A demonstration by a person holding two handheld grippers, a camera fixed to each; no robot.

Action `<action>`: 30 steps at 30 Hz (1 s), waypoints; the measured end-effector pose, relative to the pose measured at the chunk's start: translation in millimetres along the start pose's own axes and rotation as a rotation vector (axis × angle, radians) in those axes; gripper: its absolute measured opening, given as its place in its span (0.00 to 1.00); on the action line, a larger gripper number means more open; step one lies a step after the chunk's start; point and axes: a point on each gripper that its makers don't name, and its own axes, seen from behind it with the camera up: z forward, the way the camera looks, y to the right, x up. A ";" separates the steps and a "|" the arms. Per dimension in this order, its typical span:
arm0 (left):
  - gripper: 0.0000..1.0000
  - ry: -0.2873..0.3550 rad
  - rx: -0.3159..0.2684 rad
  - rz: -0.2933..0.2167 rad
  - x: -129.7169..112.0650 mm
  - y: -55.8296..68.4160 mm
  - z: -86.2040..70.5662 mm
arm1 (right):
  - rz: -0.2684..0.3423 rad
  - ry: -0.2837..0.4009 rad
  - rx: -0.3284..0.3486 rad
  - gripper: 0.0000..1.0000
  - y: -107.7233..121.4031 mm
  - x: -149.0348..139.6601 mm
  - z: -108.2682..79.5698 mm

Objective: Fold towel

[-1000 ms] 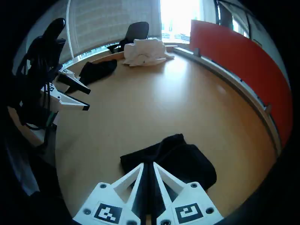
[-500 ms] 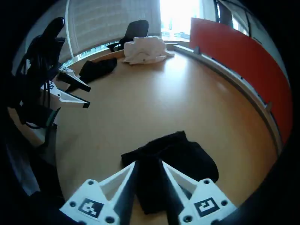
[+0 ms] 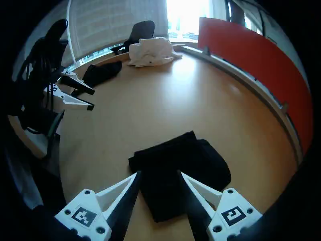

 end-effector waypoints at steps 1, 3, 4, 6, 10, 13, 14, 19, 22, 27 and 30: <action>0.94 0.000 0.000 0.000 -0.2 -0.1 -0.2 | 0.004 -0.003 -0.002 0.66 -0.1 -2.7 -0.5; 0.94 0.000 0.001 -0.001 -0.6 -0.2 -0.5 | 0.012 -0.012 -0.006 0.66 -0.4 -9.5 -1.7; 0.94 0.000 0.001 -0.001 -0.8 -0.2 -0.7 | 0.017 -0.017 -0.009 0.66 -0.6 -13.4 -2.2; 0.94 0.000 0.001 -0.001 -1.3 -0.3 -1.1 | 0.026 -0.030 -0.016 0.66 -0.9 -22.6 -3.4; 0.94 0.000 0.001 0.001 -1.9 -0.3 -1.6 | 0.044 -0.057 -0.028 0.66 -2.1 -42.1 -6.3; 0.95 0.000 0.000 0.003 -2.0 -0.2 -1.9 | 0.060 -0.070 -0.035 0.66 -3.8 -54.4 -9.6; 0.94 0.000 0.000 0.003 -2.1 -0.3 -1.9 | 0.066 -0.074 -0.037 0.66 -4.3 -57.9 -10.7; 0.94 0.001 -0.002 0.006 -1.5 1.5 -1.4 | 0.089 -0.081 -0.046 0.66 -5.5 -68.4 -15.9; 0.94 0.002 -0.004 0.008 -0.8 2.7 -1.1 | 0.096 -0.085 -0.052 0.66 -5.2 -72.6 -17.8; 0.94 0.002 -0.004 0.009 -1.1 3.6 -1.1 | 0.105 -0.101 -0.059 0.66 -5.2 -81.6 -19.2; 0.94 0.002 -0.004 0.006 -2.1 3.7 -1.4 | 0.111 -0.113 -0.064 0.66 -5.3 -88.2 -19.4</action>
